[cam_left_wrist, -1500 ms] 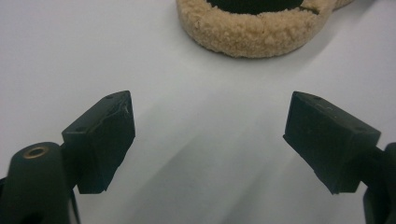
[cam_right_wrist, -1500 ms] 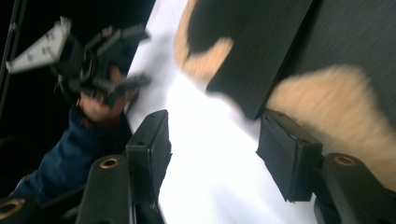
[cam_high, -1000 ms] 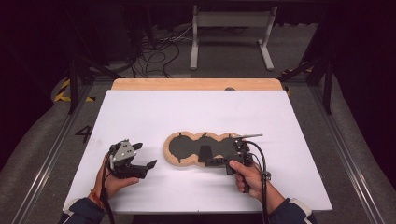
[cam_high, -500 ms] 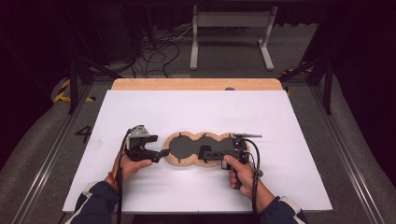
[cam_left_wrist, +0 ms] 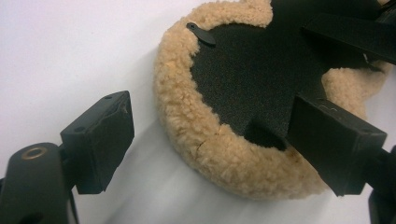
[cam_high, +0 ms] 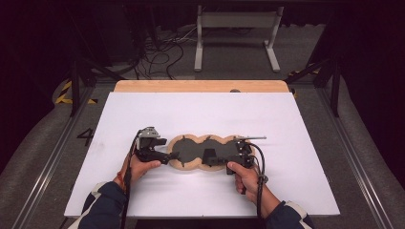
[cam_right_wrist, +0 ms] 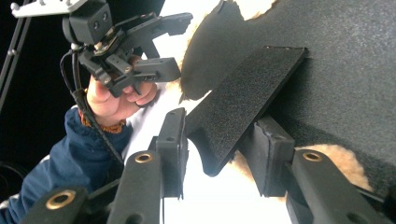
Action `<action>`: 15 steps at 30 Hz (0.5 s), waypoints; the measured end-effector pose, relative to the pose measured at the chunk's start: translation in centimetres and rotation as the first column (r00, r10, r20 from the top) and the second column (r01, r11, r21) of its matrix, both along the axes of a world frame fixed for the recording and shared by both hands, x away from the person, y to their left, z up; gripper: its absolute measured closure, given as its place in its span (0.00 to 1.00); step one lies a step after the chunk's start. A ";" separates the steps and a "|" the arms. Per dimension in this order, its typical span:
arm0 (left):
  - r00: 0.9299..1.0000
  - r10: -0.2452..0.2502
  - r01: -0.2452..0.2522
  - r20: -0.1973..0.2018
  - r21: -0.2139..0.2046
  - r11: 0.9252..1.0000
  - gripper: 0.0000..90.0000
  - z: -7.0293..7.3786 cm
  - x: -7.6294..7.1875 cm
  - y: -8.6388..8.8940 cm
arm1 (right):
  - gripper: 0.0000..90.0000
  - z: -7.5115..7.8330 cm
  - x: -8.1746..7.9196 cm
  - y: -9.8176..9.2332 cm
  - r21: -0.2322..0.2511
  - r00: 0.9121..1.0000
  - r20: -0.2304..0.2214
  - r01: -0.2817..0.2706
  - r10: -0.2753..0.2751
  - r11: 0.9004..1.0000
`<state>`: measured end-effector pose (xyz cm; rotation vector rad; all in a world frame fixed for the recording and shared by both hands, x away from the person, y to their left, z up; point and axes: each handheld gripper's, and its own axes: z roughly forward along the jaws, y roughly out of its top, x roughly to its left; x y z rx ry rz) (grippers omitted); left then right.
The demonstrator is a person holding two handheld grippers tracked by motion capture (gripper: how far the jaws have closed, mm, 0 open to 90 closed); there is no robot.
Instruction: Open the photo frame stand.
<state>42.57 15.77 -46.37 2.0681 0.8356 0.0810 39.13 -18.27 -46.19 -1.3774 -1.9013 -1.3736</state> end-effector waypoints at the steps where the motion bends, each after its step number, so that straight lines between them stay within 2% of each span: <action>1: 1.000 -0.008 0.008 -0.002 0.002 1.000 0.17 -0.1 0.1 0.0 | 0.67 0.0 0.0 0.0 -0.003 1.000 0.019 -0.008 0.009 1.000; 3: 1.000 -0.002 0.002 -0.017 0.000 1.000 0.17 -0.2 0.1 -0.2 | 0.67 0.0 -0.1 0.1 -0.014 0.999 0.044 -0.018 0.019 1.000; 5: 1.000 -0.019 0.019 -0.021 -0.004 1.000 0.18 -0.3 0.2 -0.2 | 0.67 0.1 -0.2 0.2 -0.033 0.996 0.078 -0.033 0.036 0.999; 7: 0.999 -0.024 0.024 -0.038 -0.015 1.000 0.18 -0.4 0.2 -0.3 | 0.67 0.4 -0.3 0.3 -0.072 0.990 0.131 -0.052 0.061 0.996; 10: 0.997 -0.048 0.047 -0.053 -0.021 0.999 0.16 -0.5 0.2 -0.5 | 0.68 0.4 -0.4 0.4 -0.098 0.979 0.186 -0.072 0.089 0.993; 12: 0.997 -0.045 0.044 -0.059 -0.025 0.999 0.16 -0.5 0.2 -0.5 | 0.68 0.4 -0.4 0.4 -0.095 0.978 0.188 -0.071 0.088 0.993; 14: 0.997 -0.043 0.041 -0.062 -0.028 0.999 0.17 -0.5 0.2 -0.5 | 0.68 0.2 0.1 0.1 -0.044 0.988 0.129 -0.076 0.081 0.996; 15: 0.997 -0.044 0.042 -0.065 -0.030 0.999 0.17 -0.5 0.2 -0.4 | 0.68 0.2 0.1 0.1 -0.044 0.988 0.129 -0.076 0.081 0.996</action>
